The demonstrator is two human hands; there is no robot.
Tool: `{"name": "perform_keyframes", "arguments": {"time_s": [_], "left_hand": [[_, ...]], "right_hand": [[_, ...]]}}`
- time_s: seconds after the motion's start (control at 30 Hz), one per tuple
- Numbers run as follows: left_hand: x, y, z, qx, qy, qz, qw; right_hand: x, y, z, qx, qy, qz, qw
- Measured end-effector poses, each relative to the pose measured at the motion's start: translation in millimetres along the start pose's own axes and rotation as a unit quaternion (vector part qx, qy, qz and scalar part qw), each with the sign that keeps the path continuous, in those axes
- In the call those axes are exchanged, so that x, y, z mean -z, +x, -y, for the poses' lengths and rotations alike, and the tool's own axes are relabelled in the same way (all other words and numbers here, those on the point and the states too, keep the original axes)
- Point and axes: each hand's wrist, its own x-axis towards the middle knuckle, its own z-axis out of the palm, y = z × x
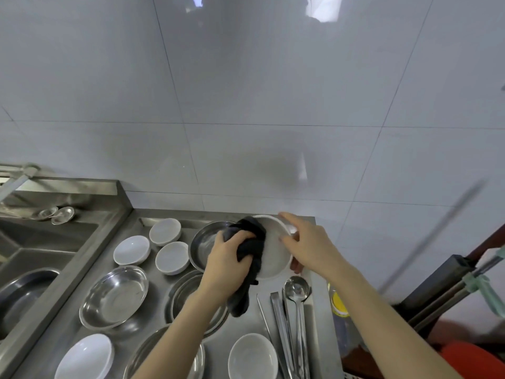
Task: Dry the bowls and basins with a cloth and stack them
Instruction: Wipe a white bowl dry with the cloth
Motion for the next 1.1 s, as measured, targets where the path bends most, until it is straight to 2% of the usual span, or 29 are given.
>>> {"name": "perform_keyframes", "arguments": {"time_s": [0.03,0.1,0.17,0.23,0.3,0.4,0.5,0.57,0.7,0.77,0.83,0.97,1.03,1.1], "left_hand": [[-4,0,-2,0.037,-0.017,-0.031,0.999],[-12,-3,-6,0.113,-0.078,-0.076,0.988],[-19,-9,-9,0.15,-0.115,-0.077,0.979],[-23,-16,-9,0.129,-0.106,-0.046,0.985],[-22,-18,-6,0.102,-0.075,-0.028,0.992],[-10,-17,-2,0.049,0.01,0.008,0.999],[-1,-14,-2,-0.03,0.073,0.098,0.992],[-2,-12,-2,-0.028,0.058,0.081,0.995],[-10,-8,-8,0.05,-0.006,-0.023,0.998],[-15,-10,-7,0.105,-0.086,-0.057,0.989],[-19,-14,-7,0.124,-0.112,-0.059,0.984],[-17,-18,0,0.087,-0.051,-0.016,0.995],[-9,-18,2,0.071,-0.007,0.021,0.997],[-1,-17,2,0.022,0.038,0.075,0.996]], "right_hand": [[-9,-3,-1,-0.004,0.037,-0.032,0.999],[-28,-11,-1,-0.026,0.097,-0.045,0.994],[-46,-17,-1,-0.043,0.119,-0.061,0.99],[-52,-21,-3,-0.055,0.101,-0.101,0.988],[-46,-23,-7,-0.051,0.077,-0.088,0.992],[-22,-15,-8,-0.008,-0.028,-0.018,0.999],[6,-2,-2,0.053,-0.183,0.088,0.978],[10,1,0,0.061,-0.15,0.089,0.983],[-11,-3,-7,0.027,-0.041,-0.061,0.997],[-28,-11,-8,-0.015,0.054,-0.057,0.997],[-39,-18,-6,-0.05,0.11,-0.03,0.992],[-31,-19,-5,-0.054,0.057,-0.014,0.997],[-17,-13,-5,-0.028,-0.015,0.027,0.999],[-1,-6,-3,0.004,-0.103,0.084,0.991]]}}
